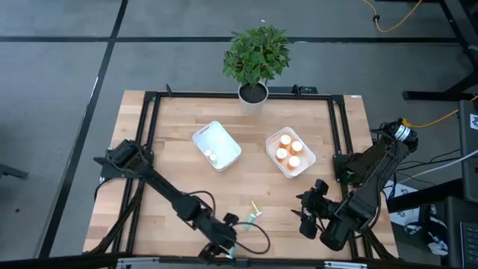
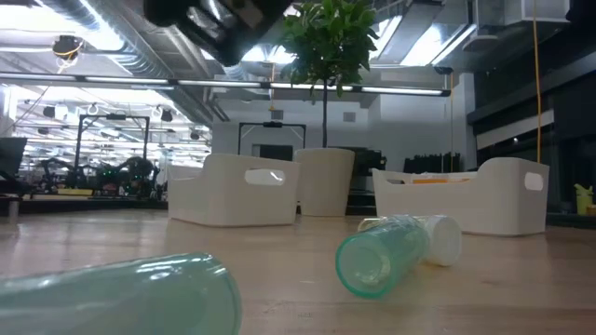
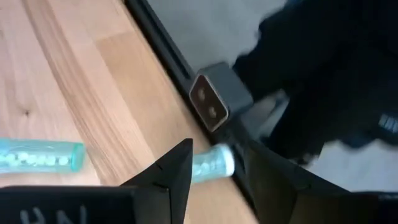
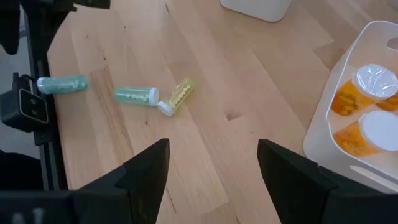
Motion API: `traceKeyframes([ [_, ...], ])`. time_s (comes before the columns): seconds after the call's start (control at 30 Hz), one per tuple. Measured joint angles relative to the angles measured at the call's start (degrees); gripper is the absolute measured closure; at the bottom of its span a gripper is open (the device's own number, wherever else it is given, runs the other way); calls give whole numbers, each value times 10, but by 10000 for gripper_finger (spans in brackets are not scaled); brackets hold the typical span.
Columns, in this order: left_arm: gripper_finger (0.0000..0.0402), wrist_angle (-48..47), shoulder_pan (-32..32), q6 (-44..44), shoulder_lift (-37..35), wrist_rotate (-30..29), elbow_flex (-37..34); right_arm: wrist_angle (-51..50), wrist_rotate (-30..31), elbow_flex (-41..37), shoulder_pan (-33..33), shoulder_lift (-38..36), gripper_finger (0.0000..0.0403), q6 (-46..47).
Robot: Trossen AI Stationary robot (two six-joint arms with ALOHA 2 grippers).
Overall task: Pick and place medicine bottles into bin by pill shape (circle, oval)
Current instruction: Put the bottom blue pill bottle into the left white bin
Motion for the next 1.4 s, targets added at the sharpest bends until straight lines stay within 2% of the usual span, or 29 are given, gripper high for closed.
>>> traceKeyframes([
  [0.17,265,-130,3,105,41,2,66,0,-29,0,0,0,157,-2],
  [0.4,265,-144,13,211,49,-23,104,1,-45,0,0,0,157,-2],
  [0.63,265,-155,11,322,75,-12,106,1,-44,0,1,0,157,-2],
  [1.1,265,-153,9,415,92,-8,106,2,-44,0,1,0,157,-2],
  [1.4,265,-141,5,430,106,-6,106,1,-42,0,1,0,157,-2],
])
